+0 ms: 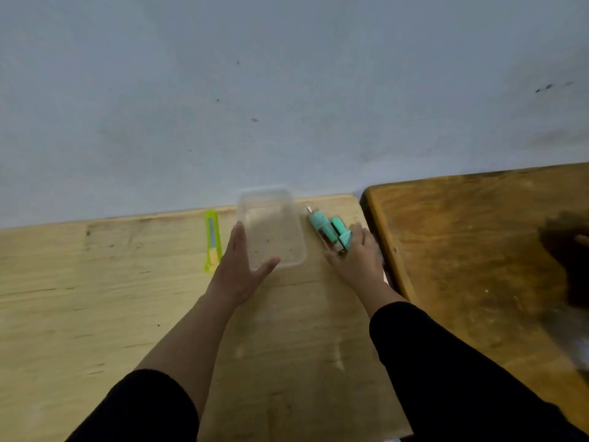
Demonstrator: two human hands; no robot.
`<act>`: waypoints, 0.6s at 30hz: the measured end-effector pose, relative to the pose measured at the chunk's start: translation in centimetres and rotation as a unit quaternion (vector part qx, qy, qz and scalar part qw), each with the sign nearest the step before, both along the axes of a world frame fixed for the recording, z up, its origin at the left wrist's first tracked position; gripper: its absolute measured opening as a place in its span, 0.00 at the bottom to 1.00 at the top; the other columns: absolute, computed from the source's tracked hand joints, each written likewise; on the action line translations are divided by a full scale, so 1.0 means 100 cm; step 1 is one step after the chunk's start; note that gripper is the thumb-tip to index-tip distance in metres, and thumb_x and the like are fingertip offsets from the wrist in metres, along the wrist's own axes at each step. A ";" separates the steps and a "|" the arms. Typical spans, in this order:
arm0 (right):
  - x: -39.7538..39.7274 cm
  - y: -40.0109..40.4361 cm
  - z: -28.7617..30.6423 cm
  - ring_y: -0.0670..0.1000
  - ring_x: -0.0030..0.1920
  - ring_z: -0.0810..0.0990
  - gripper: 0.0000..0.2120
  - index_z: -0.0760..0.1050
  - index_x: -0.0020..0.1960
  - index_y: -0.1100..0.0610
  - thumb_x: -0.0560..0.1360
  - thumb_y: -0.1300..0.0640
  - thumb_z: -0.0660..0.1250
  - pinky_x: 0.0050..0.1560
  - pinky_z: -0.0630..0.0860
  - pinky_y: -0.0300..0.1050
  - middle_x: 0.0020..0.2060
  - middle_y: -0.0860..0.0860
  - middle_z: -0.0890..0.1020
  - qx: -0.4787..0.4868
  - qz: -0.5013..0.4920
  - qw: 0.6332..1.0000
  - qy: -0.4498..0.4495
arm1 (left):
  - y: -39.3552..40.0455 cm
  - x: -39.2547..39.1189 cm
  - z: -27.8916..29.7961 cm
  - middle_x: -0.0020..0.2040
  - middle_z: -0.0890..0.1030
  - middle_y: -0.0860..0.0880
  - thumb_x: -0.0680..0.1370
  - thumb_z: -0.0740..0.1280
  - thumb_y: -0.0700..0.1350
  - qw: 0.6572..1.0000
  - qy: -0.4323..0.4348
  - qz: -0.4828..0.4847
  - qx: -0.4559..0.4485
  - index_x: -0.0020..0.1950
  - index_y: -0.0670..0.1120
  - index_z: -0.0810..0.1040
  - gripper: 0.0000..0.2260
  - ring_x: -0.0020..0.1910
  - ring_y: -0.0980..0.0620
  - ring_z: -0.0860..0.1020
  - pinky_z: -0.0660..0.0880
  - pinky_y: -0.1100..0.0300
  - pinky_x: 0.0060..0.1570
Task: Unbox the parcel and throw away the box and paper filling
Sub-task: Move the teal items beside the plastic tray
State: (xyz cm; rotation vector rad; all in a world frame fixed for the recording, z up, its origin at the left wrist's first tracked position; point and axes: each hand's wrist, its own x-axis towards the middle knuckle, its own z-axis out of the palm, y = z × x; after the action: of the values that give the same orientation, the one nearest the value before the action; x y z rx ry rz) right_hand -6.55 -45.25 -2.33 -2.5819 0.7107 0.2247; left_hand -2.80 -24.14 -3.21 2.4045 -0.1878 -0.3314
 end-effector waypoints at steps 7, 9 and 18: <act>0.021 0.003 -0.023 0.60 0.61 0.67 0.34 0.56 0.72 0.57 0.72 0.49 0.65 0.60 0.67 0.55 0.62 0.61 0.69 -0.010 0.016 0.998 -0.052 | 0.001 -0.001 -0.009 0.77 0.53 0.46 0.70 0.70 0.59 1.000 -0.007 0.013 -0.016 0.76 0.45 0.41 0.48 0.75 0.49 0.55 0.54 0.58 0.71; 0.023 0.002 -0.025 0.60 0.59 0.68 0.31 0.59 0.70 0.57 0.72 0.50 0.65 0.58 0.67 0.55 0.60 0.61 0.70 -0.006 0.017 0.998 -0.060 | 0.001 -0.001 -0.012 0.77 0.53 0.46 0.69 0.70 0.59 1.000 0.000 0.017 -0.019 0.75 0.46 0.40 0.49 0.75 0.49 0.55 0.56 0.56 0.71; 0.027 -0.010 -0.012 0.55 0.58 0.70 0.31 0.62 0.70 0.58 0.71 0.50 0.69 0.52 0.68 0.44 0.58 0.57 0.74 0.047 -0.009 0.989 -0.139 | -0.012 0.003 -0.014 0.77 0.53 0.46 0.67 0.71 0.60 0.999 0.022 0.018 -0.040 0.75 0.47 0.40 0.51 0.75 0.47 0.56 0.58 0.52 0.71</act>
State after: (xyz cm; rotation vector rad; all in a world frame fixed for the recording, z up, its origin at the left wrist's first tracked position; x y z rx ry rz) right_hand -3.81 -46.23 -3.50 -2.4503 0.6056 -0.1037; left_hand -2.47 -25.31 -4.63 2.3167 -0.1363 -0.3533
